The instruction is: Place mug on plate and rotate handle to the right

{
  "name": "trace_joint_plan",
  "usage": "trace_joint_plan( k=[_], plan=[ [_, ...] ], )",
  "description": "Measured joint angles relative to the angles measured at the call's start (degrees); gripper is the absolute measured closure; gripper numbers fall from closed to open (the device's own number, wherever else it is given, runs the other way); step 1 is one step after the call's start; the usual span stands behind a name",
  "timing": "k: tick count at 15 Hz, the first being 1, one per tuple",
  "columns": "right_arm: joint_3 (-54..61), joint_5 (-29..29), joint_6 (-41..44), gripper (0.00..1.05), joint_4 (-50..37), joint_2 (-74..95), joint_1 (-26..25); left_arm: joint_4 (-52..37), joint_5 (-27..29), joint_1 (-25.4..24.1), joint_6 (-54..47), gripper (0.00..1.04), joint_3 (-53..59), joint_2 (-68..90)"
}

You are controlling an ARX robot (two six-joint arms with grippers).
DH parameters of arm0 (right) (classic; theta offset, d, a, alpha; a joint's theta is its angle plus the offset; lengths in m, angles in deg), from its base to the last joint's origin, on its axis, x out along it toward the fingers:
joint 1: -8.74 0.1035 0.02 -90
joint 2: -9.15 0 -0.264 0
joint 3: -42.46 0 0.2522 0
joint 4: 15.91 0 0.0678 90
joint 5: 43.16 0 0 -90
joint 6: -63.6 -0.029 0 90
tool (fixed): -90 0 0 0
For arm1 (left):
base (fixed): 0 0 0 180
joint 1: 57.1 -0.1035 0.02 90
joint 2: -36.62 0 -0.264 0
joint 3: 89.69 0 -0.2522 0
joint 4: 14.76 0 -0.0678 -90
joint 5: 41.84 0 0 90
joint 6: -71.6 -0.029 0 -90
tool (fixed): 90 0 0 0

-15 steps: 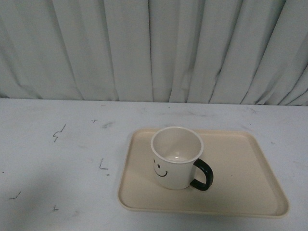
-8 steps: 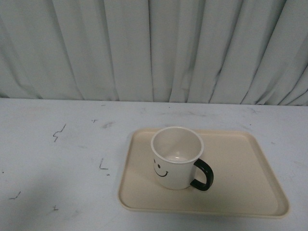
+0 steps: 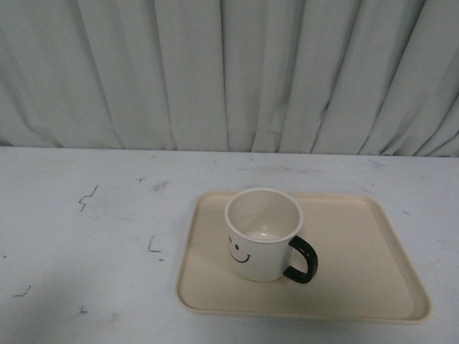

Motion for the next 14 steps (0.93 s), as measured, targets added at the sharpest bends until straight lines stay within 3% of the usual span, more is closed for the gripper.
trace_joint_plan(
  k=[1,2,7,8,10,14],
  plan=[
    [0.00,-0.02,0.00,0.06,0.02,0.00,-0.02,0.37,0.02,-0.02,0.00,1.03,0.09,0.00],
    [0.00,-0.02,0.00,0.06,0.09,0.00,0.00,-0.11,0.02,-0.02,0.02,0.97,0.09,0.00],
    [-0.04,-0.59,-0.35,0.06,-1.09,0.85,0.33,0.17,0.00,-0.02,0.02,0.37,0.09,0.00],
    [-0.74,-3.06,-1.38,0.06,-3.54,5.38,2.84,0.17,0.00,-0.02,0.02,0.24,0.09,0.00],
    [-4.63,-2.82,-1.77,0.06,-10.03,17.27,6.58,0.17,0.00,-0.02,0.00,0.05,0.09,0.00],
    [-21.62,-1.77,-4.50,0.06,-8.37,45.53,11.67,0.17,0.00,-0.02,0.02,0.07,0.09,0.00]
  ],
)
